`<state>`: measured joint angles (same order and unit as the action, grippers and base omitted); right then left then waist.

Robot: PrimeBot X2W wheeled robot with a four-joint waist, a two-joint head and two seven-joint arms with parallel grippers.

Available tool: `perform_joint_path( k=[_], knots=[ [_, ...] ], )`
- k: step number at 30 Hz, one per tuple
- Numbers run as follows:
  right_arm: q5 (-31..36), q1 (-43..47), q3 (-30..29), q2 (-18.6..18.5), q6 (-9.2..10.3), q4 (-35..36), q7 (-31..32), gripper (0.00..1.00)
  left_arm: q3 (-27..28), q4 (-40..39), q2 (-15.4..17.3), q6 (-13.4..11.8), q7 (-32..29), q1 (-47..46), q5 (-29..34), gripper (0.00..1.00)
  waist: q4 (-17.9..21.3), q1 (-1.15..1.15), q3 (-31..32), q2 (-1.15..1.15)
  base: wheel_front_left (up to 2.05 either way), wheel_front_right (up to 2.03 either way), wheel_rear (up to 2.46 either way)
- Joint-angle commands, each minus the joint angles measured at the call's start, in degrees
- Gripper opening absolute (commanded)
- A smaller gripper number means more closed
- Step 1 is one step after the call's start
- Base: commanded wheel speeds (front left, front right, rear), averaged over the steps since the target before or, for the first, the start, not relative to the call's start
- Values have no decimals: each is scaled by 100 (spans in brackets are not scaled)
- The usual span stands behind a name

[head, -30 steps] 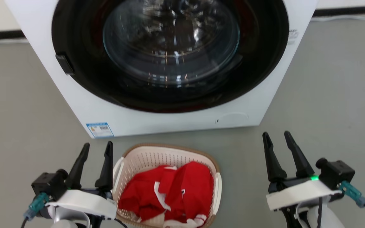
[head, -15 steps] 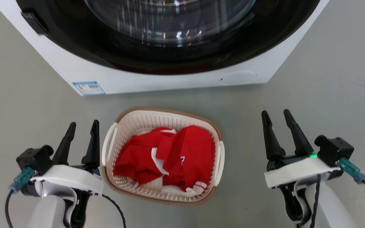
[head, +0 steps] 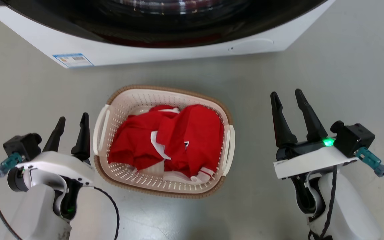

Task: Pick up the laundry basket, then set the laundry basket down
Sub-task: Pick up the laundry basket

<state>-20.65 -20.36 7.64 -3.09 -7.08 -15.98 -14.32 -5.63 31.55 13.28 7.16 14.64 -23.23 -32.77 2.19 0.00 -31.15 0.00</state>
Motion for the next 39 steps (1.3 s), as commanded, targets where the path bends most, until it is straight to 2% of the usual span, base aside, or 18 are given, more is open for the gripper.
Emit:
perform_joint_path(
  k=[1,6,11,28,39],
  knots=[
    [34,-61,152,21,-41,191,-68,100,125,18,210,33,36,-199,-68,100,48,0,-196,0,0,0,0],
    [32,-175,204,21,-41,340,-68,100,-59,521,358,33,36,-503,-239,100,105,0,-501,0,0,0,0],
    [27,-277,247,21,-41,490,-68,100,-485,927,538,33,36,-761,-383,100,170,0,-785,0,0,0,0],
    [97,-564,279,21,-41,834,-68,100,-1505,1865,1098,33,36,-1749,-1060,100,413,0,-1715,0,0,0,0],
    [49,-594,330,21,-41,907,-68,100,-2415,2375,1277,33,36,-2163,-1580,100,528,0,-1994,0,0,0,0]
  ],
)
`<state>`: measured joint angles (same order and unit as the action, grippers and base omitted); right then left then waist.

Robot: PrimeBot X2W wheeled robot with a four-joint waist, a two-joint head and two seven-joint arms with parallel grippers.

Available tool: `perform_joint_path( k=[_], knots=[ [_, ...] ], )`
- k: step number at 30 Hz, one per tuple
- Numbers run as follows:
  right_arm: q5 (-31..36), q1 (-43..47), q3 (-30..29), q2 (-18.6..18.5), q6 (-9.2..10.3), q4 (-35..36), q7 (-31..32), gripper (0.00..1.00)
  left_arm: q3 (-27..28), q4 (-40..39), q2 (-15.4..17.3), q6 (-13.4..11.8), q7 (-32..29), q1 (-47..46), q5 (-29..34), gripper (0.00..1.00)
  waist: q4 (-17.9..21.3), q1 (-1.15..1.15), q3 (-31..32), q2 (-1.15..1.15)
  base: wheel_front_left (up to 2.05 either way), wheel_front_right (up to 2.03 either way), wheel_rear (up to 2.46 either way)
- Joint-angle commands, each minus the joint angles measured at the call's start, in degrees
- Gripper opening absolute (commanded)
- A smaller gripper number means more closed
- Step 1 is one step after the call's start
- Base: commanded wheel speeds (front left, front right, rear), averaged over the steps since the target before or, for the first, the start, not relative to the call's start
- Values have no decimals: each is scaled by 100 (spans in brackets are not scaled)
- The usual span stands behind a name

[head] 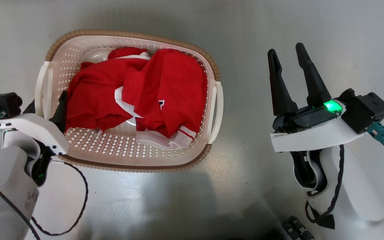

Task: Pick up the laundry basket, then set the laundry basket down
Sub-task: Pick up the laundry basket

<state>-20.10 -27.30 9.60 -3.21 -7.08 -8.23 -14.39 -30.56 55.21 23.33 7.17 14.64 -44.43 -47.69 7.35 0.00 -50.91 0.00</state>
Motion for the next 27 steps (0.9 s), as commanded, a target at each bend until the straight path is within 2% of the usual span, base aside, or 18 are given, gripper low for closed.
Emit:
perform_joint_path(
  k=[1,3,4,5,6,8,9,10,17,27],
  knots=[
    [-9,102,134,34,-41,135,-61,100,-16,40,286,32,36,-67,-142,100,18,0,-30,0,0,0,0],
    [-12,111,136,34,-41,132,-61,100,-180,81,317,32,36,-107,-277,100,27,0,-48,0,0,0,0],
    [-13,116,140,34,-41,128,-61,100,-268,103,330,32,36,-116,-354,96,32,0,-51,0,0,0,0],
    [-16,119,143,34,-41,124,-61,100,-354,115,347,32,36,-128,-427,78,36,0,-52,0,0,0,0],
    [-16,119,143,34,-41,124,-61,100,-354,115,347,32,36,-128,-427,78,36,0,-52,0,0,0,0],
    [-19,125,143,34,-41,115,-61,100,-492,116,383,32,36,-158,-566,36,38,0,-49,0,0,0,0],
    [-21,127,140,34,-41,110,-61,100,-545,117,381,32,36,-174,-633,21,37,0,-44,0,0,0,0],
    [-22,129,137,34,-41,106,-61,100,-584,117,371,32,36,-187,-709,0,34,0,-36,0,0,0,0],
    [-64,119,172,34,-41,59,-61,100,-586,74,267,32,36,-150,-1448,0,18,0,66,0,0,0,0],
    [-146,81,226,34,-41,-22,-61,100,-702,-312,130,32,36,250,-1686,0,34,0,211,0,0,0,0]
  ],
)
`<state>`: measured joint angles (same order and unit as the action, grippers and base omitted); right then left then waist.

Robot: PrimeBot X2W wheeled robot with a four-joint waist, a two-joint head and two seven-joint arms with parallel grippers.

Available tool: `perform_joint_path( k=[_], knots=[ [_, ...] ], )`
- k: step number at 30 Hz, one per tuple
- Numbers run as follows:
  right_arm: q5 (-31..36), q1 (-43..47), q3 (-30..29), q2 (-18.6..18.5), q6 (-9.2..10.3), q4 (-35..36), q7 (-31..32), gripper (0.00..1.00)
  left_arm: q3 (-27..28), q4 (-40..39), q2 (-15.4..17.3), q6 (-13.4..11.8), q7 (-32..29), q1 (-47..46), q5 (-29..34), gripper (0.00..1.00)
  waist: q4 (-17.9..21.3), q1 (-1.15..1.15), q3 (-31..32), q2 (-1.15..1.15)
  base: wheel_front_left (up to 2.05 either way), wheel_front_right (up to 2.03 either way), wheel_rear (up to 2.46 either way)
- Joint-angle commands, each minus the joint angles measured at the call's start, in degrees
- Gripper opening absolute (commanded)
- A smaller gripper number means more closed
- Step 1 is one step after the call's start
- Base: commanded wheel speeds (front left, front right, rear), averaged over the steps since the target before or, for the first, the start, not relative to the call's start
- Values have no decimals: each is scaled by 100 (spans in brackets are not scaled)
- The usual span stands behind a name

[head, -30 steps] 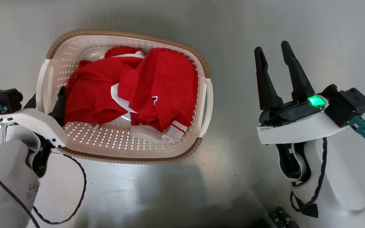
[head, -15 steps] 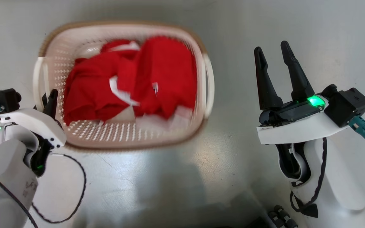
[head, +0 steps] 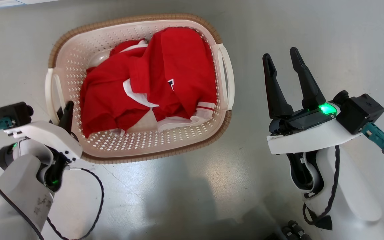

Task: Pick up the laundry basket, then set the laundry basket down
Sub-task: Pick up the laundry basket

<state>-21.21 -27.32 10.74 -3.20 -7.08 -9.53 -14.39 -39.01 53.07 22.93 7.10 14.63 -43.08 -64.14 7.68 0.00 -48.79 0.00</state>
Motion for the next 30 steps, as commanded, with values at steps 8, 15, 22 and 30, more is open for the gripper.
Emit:
perform_joint_path(
  k=[8,15,22,30],
  knots=[
    [-13,84,102,32,-41,107,-61,100,62,-50,54,39,37,179,-112,0,-26,0,-5,0,0,0,0],
    [-9,72,126,32,-41,113,-61,100,164,32,-97,39,37,107,-102,0,-38,0,-48,0,0,0,0],
    [-26,45,163,32,-41,91,-61,100,245,117,-201,39,37,81,-52,0,-8,0,-59,0,0,0,0],
    [-58,20,172,33,-41,27,-61,100,419,244,-309,39,37,140,-103,100,14,0,26,0,0,0,0]
  ],
)
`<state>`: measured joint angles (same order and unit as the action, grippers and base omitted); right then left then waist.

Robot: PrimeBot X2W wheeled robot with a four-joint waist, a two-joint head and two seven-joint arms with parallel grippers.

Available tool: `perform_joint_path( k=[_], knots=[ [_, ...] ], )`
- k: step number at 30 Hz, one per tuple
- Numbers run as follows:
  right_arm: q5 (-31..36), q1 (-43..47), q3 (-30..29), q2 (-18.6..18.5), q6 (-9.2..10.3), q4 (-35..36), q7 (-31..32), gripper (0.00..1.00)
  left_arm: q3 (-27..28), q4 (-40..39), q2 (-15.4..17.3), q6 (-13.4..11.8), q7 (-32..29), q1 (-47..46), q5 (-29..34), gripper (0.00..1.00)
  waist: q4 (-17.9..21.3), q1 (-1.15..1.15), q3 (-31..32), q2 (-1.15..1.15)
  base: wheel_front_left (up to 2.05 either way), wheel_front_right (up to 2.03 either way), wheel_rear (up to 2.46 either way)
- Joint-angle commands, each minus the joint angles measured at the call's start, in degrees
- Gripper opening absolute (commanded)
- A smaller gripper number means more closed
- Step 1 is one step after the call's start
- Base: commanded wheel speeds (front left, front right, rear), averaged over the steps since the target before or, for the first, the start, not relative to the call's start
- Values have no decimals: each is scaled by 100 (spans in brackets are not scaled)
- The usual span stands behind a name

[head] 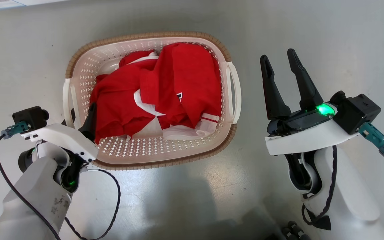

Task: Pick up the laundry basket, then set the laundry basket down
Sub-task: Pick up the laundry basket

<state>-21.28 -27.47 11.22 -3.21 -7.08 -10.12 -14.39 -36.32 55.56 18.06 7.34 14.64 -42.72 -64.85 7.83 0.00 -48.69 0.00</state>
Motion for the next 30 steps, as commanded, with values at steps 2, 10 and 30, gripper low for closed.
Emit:
perform_joint_path(
  k=[2,10,30],
  knots=[
    [-72,32,141,34,-41,62,-61,100,163,29,156,14,36,139,-18,100,5,0,73,0,0,0,0],
    [-226,45,234,34,-41,-39,-61,100,330,133,208,14,36,382,113,100,71,0,520,0,0,0,0],
    [-315,607,143,34,-41,-466,-61,100,1922,-1762,103,14,36,1662,2109,100,-167,0,2611,0,0,0,0]
  ],
)
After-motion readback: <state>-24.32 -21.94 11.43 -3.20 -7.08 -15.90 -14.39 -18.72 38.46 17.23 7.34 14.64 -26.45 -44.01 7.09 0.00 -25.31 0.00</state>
